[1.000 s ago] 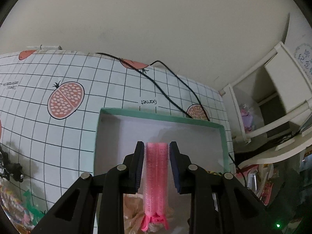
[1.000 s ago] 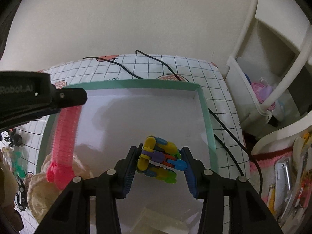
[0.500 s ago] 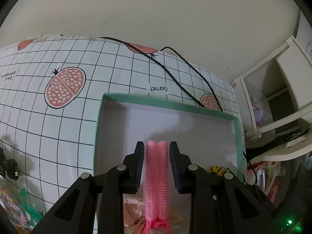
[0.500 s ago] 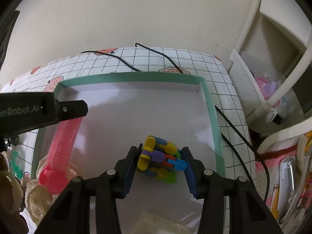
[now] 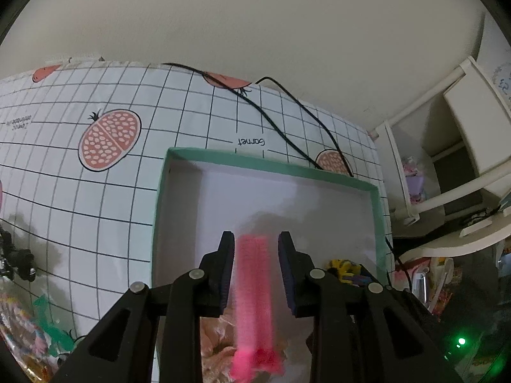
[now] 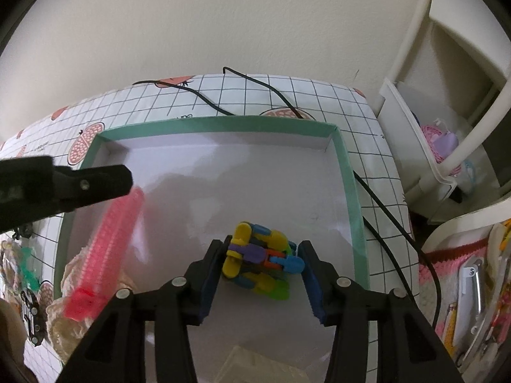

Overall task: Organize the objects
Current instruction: 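Open right tool to drop the block toy while left tool releases the pink roller into the tray, then withdraw both tools from the tray toward the remaining items on the cloth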

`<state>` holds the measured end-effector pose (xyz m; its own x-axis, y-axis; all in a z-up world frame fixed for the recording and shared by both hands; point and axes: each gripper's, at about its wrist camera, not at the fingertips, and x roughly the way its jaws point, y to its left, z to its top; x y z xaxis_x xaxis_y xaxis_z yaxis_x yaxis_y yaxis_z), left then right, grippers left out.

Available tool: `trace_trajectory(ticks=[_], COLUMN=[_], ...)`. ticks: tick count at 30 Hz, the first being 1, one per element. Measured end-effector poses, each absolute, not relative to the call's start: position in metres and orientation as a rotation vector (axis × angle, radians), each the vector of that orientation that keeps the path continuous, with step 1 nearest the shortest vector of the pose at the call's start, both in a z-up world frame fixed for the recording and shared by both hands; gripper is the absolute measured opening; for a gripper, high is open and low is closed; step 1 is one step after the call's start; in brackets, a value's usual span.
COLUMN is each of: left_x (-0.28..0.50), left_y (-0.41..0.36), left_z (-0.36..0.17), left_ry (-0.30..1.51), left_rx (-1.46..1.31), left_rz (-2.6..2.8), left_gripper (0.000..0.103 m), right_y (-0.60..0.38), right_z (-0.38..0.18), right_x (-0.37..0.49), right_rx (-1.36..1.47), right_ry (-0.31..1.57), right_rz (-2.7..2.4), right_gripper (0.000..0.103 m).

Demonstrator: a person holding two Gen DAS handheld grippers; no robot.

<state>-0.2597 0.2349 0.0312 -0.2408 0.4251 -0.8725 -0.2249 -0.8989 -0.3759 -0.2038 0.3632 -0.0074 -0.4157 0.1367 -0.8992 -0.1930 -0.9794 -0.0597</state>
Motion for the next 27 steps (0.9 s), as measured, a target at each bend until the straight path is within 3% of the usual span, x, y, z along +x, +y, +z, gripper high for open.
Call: trace_trajectory(ticks=[15,17,22,27], left_x=[-0.229,-0.220,-0.196,-0.178], left_y=[0.200,0.192,0.165,0.143], left_z=[0.061,0.060,0.051,0.042], left_ry=[-0.196,-0.177,-0.195,-0.186], left_rx=[-1.614,-1.618,-1.657,-1.686], left_rz=[2.313,2.338,2.401,2.451], left_gripper=[0.035,0.035,0.044,0.053], right_y=[0.362,0.361,0.359,0.354], right_z=[0.013,0.014,0.016,0.020], right_x=[-0.199,-0.196,-0.189,-0.181], right_rx=[-1.556,-1.554,-1.551,-1.528], right_ry=[0.138,0.149,0.166,0.202], right_rz=[2.488,2.487,2.494,2.510], right_gripper=[0.057,0.066,0.068,0.081])
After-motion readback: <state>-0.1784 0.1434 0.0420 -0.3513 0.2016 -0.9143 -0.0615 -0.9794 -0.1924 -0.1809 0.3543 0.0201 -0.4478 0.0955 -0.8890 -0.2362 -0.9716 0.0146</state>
